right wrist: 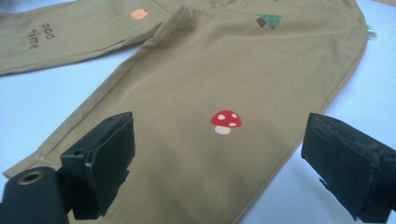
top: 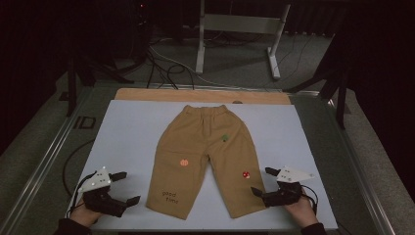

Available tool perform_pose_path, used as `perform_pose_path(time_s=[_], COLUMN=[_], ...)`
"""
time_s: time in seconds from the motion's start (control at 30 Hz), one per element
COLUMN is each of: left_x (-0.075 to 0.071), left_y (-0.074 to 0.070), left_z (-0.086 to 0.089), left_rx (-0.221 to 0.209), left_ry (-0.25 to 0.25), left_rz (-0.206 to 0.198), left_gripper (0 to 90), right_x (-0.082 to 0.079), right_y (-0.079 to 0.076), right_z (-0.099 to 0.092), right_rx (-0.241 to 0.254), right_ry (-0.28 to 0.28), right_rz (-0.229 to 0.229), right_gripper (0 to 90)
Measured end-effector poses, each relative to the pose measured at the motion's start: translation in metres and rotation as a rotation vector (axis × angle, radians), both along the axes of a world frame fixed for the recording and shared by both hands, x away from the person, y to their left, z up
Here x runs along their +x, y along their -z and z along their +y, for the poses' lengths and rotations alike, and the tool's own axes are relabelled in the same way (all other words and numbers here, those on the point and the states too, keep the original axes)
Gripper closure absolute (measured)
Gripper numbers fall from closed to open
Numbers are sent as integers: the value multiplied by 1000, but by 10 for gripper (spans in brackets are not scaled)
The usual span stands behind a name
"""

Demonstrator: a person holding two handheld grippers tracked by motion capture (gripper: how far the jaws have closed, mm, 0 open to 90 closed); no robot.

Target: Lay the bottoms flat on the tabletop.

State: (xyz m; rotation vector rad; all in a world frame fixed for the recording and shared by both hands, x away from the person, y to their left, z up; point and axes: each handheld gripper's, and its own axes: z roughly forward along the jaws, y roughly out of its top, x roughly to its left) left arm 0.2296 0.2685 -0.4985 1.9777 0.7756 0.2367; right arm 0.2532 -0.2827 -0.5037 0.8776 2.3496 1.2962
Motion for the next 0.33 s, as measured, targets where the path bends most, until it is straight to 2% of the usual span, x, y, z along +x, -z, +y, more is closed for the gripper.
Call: perform_pose_path(time_s=[0.33], left_x=[0], left_y=[0], left_z=[0], left_rx=[-6], left_ry=[0], left_rz=[0], left_gripper=[3], right_x=[0], right_y=[0], right_z=[-3], right_rx=[-11], right_ry=[18], right_rz=[7], right_gripper=[101])
